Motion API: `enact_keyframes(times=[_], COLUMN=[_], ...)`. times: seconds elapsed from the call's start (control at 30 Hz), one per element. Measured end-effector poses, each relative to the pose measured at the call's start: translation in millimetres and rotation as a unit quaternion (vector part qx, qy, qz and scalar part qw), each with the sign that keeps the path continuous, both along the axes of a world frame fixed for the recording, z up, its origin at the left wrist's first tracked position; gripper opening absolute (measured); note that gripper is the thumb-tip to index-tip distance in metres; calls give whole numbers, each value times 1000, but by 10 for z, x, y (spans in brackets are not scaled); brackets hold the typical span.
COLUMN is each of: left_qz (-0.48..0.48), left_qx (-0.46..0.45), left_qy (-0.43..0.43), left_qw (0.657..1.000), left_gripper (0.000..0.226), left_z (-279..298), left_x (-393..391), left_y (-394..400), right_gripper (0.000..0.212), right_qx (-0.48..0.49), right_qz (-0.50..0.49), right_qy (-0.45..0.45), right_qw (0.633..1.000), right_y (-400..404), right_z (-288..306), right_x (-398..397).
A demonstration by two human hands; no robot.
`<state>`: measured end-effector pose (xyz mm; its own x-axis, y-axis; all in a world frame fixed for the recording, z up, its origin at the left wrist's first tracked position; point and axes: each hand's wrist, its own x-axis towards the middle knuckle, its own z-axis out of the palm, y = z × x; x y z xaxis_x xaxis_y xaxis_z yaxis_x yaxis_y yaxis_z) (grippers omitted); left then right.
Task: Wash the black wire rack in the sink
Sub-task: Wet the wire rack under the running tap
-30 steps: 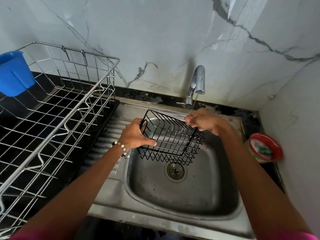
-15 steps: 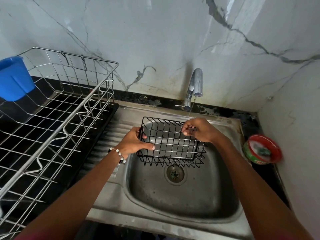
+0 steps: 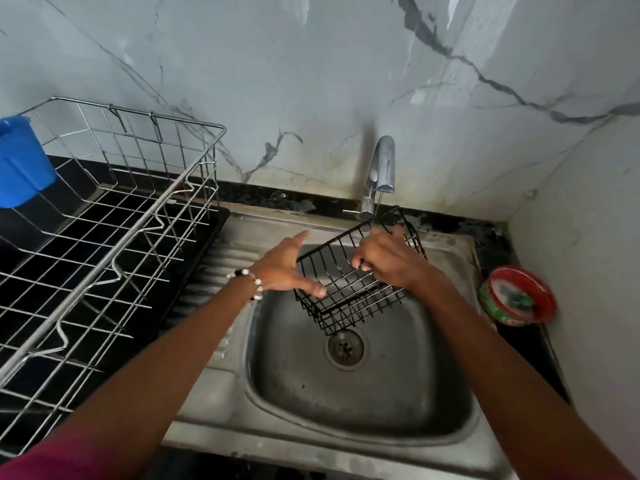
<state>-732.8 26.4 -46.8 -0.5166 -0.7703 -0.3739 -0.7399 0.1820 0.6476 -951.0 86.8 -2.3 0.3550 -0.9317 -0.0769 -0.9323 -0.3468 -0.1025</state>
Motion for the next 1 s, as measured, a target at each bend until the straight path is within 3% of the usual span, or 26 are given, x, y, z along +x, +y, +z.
enact_keyframes(times=[0.07, 0.13, 0.33, 0.4, 0.47, 0.53, 0.6, 0.67, 0.73, 0.77, 0.9, 1.0], left_qz=[-69, -81, -69, -60, -43, -38, -26, -2, 24, 38, 83, 106], left_qx=[-51, -80, -96, -118, -140, -155, -153, -140, -128, -124, -109, -112], left_qy=[-80, -106, -127, -137, -150, -166, -173, -169, -163, -159, -128, -110], left_qw=[993, 988, 985, 982, 978, 973, 973, 976, 978, 979, 982, 982], left_gripper=[140, 145, 131, 126, 124, 128, 133, 133, 123, 119, 118, 114], left_z=[11, -17, -11, -47, -71, -68, -54, -55, -71, -90, -140, -140], left_x=[-182, -300, -286, -246, -209, -183, -150, -99, -47, -23, 55, 95], left_y=[5, -14, -104, -74, -19, 28, 80, 128, 172, 192, 251, 282], right_gripper=[28, 28, 26, 23, 19, 19, 15, 18, 18, 18, 21, 23], right_qx=[-19, -42, -42, -5, 41, 62, 41, 77, 164, 184, 148, 226], right_qz=[13, 20, 19, -10, -98, -248, -352, -366, -337, -336, -388, -350], right_qy=[55, 54, -41, -128, -272, -427, -506, -550, -632, -645, -584, -615], right_qw=[998, 997, 998, 992, 956, 867, 786, 746, 678, 661, 697, 670], right_y=[7, 8, -1, -11, -49, -147, -261, -365, -398, -415, -456, -412], right_z=[81, 118, -141, -217, -168, -19, 126, 265, 404, 430, 448, 477], right_x=[49, 37, -111, -119, -55, 9, 16, 9, 40, 51, 32, 24])
